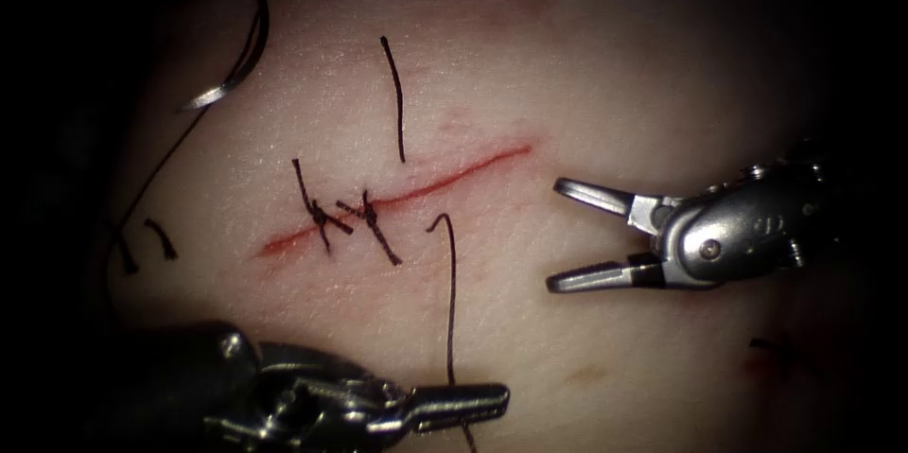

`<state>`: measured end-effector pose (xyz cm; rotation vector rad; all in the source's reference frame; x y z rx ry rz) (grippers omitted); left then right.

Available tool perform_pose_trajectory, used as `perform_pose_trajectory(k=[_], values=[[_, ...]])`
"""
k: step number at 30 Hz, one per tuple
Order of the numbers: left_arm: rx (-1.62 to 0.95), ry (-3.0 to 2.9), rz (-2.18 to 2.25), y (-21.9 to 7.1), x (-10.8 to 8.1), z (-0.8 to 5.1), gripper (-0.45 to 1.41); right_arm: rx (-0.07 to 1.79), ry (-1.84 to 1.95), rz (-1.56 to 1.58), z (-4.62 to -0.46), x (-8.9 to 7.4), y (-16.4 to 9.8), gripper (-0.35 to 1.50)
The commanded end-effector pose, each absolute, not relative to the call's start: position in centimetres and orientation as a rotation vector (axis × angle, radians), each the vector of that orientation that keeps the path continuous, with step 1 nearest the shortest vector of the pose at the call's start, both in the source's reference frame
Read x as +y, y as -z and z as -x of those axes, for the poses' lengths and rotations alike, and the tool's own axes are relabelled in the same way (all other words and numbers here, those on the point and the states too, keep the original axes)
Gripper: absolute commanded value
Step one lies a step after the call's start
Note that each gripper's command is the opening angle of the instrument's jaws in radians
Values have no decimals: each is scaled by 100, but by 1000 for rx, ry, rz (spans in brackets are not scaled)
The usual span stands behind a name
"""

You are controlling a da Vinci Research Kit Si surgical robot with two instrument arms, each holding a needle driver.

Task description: Wound Closure

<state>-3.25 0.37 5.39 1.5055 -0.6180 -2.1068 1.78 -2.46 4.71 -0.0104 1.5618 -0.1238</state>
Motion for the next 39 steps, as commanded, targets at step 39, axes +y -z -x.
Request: perform_pose_trajectory(k=[39], values=[[-562, 2107, -1531, -544, 61, 323, -45, 1593, 379, 214, -238, -265, -435, 88]])
